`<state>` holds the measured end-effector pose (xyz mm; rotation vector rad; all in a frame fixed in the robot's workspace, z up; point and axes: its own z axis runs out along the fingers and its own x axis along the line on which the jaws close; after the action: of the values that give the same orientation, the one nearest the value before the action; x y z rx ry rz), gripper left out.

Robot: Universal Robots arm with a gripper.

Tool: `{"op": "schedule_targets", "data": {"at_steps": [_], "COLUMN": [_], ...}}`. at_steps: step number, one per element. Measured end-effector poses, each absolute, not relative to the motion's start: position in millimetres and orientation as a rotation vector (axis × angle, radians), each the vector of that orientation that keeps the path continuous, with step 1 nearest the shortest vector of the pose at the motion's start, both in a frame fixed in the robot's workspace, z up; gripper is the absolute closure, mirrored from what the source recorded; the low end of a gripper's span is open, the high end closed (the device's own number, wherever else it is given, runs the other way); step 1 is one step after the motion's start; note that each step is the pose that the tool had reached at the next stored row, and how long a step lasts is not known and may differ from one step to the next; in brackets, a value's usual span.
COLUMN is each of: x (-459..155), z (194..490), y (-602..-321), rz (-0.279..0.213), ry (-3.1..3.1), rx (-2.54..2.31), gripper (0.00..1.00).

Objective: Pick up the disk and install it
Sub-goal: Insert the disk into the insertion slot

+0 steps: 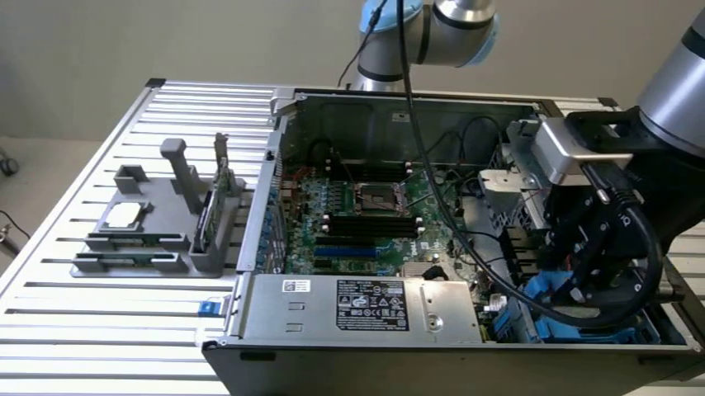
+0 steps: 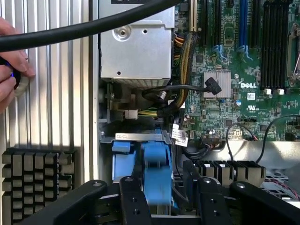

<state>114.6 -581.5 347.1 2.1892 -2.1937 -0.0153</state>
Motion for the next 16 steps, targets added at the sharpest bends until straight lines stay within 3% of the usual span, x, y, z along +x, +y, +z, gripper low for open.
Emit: {"op": "schedule_targets", "data": {"at_steps": [12,14,16], "x": [118.3,121.1,123.5], "z": [355.9,355.8,355.8], "y": [-578.4,-578.4,-578.3], "rz": [-0.004,-0.003,-0.003], "ry": [-2.188,-2.187,-2.186], "rx": [2.185,2.187,2.188], "gripper": [0.53,0.55,0.68]}}
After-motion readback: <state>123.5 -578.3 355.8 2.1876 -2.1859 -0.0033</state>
